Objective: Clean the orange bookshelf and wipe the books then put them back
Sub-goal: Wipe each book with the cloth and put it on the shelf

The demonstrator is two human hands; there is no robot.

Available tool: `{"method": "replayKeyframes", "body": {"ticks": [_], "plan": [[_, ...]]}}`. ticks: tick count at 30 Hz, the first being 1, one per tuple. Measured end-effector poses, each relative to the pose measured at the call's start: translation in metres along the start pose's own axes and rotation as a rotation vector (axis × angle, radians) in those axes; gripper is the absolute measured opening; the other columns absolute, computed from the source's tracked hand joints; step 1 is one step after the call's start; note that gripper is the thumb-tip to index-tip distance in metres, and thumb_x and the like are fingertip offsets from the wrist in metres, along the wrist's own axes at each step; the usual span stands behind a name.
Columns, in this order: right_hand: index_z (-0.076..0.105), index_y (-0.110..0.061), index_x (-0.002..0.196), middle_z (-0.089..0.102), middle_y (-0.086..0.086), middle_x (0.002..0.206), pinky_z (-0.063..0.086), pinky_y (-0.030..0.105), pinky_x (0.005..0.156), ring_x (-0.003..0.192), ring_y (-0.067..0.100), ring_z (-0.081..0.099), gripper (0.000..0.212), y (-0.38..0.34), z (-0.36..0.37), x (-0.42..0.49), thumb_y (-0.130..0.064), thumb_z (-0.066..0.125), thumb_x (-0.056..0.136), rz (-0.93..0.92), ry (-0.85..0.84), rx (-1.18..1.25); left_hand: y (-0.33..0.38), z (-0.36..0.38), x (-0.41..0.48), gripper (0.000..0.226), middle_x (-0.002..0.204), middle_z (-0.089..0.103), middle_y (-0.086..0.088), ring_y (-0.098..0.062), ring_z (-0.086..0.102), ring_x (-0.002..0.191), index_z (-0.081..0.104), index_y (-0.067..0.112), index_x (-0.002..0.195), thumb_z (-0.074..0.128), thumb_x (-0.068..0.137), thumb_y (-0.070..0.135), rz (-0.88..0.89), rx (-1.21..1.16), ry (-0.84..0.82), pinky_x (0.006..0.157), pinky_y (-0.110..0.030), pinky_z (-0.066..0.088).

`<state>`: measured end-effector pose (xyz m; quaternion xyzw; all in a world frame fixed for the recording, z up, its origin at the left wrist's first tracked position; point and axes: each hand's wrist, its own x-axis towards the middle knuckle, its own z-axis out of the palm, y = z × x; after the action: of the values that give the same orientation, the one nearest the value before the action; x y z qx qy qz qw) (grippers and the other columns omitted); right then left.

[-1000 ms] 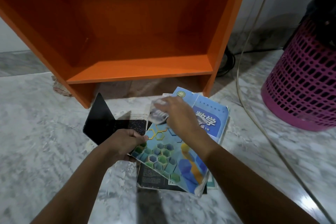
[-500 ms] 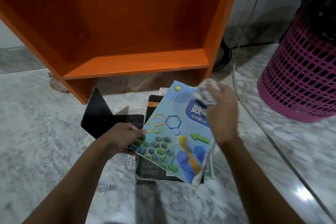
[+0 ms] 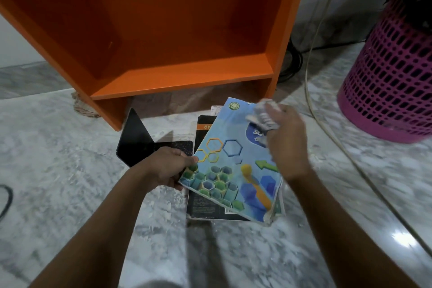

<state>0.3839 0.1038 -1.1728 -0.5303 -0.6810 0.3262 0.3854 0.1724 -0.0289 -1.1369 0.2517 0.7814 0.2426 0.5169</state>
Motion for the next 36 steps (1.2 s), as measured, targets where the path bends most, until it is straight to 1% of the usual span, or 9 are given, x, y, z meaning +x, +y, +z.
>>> {"method": "replayKeyframes", "body": {"ticks": [2,6,10,15,20,23,27,31,36], "plan": [[0.060,-0.011,0.120,0.059,0.013,0.121,0.051,0.012,0.073,0.097,0.017,0.058,0.043,-0.029,0.019,-0.052,0.010,0.062,0.082,-0.230,-0.245,0.060,0.003,-0.002,-0.001,0.021,0.086,0.069,-0.020,-0.022,0.062,0.064,0.067,0.001,0.092,0.064,0.094,0.022,-0.005,-0.004,-0.051,0.050,-0.027,0.052],[0.056,-0.024,0.124,0.061,0.003,0.121,0.055,0.027,0.076,0.104,0.022,0.051,0.084,-0.029,0.052,-0.131,-0.012,0.082,0.045,-0.543,-0.416,-0.250,-0.002,-0.004,-0.002,0.013,0.087,0.070,-0.018,-0.023,0.065,0.070,0.068,0.003,0.093,0.058,0.097,0.010,-0.013,0.004,-0.098,0.057,-0.030,0.056],[0.058,-0.024,0.131,0.055,0.010,0.135,0.043,0.032,0.101,0.122,0.031,0.051,0.073,-0.003,0.025,-0.093,0.009,0.074,0.067,-0.247,-0.370,-0.158,-0.008,-0.003,-0.005,0.021,0.084,0.070,-0.017,-0.022,0.064,0.069,0.066,0.005,0.091,0.060,0.097,0.023,-0.015,0.003,-0.125,0.054,-0.028,0.055],[0.055,-0.019,0.137,0.051,0.002,0.138,0.028,-0.003,0.084,0.108,0.003,0.040,0.044,0.010,-0.014,-0.035,-0.007,0.052,0.095,0.041,-0.054,-0.251,-0.008,0.000,-0.008,0.025,0.074,0.070,-0.014,-0.020,0.064,0.062,0.066,0.000,0.100,0.059,0.097,0.024,0.010,0.012,-0.113,0.055,-0.029,0.055],[0.050,-0.023,0.140,0.049,0.004,0.140,0.044,0.042,0.098,0.123,0.023,0.042,0.078,-0.031,0.029,-0.060,0.010,0.068,0.071,-0.440,-0.391,-0.286,-0.013,0.001,-0.006,0.023,0.060,0.066,-0.005,-0.013,0.061,0.053,0.066,0.001,0.094,0.059,0.098,0.023,0.024,-0.002,-0.088,0.055,-0.029,0.054],[0.053,-0.026,0.138,0.053,0.007,0.139,0.048,0.043,0.086,0.120,0.032,0.049,0.078,-0.036,0.055,-0.042,0.012,0.064,0.070,-0.648,-0.431,-0.463,-0.014,0.003,-0.005,0.021,0.062,0.066,-0.006,-0.014,0.060,0.054,0.066,0.002,0.091,0.058,0.098,0.021,0.033,-0.004,-0.076,0.054,-0.029,0.054],[0.057,-0.033,0.131,0.057,0.003,0.128,0.044,0.034,0.085,0.112,0.025,0.051,0.050,0.000,0.037,0.033,-0.008,0.053,0.088,-0.194,-0.194,-0.463,-0.019,0.004,-0.002,0.022,0.072,0.067,-0.011,-0.016,0.060,0.058,0.067,0.003,0.090,0.061,0.096,0.023,0.043,-0.030,-0.065,0.054,-0.030,0.055],[0.066,-0.034,0.109,0.071,-0.004,0.087,0.056,0.040,0.075,0.071,0.014,0.064,0.032,0.030,-0.013,0.058,-0.022,0.050,0.084,0.264,0.078,-0.178,-0.019,0.004,0.000,0.021,0.067,0.064,-0.010,-0.014,0.057,0.053,0.066,0.004,0.084,0.063,0.095,0.022,0.046,-0.032,-0.046,0.050,-0.028,0.052],[0.061,-0.036,0.120,0.072,-0.005,0.104,0.056,0.044,0.085,0.093,0.022,0.068,0.053,0.047,-0.018,0.030,-0.030,0.045,0.069,0.482,0.130,0.049,-0.010,0.009,-0.004,0.020,0.065,0.070,-0.010,-0.021,0.063,0.055,0.067,0.007,0.081,0.070,0.088,0.026,0.042,-0.073,0.005,0.056,-0.031,0.053]]}}
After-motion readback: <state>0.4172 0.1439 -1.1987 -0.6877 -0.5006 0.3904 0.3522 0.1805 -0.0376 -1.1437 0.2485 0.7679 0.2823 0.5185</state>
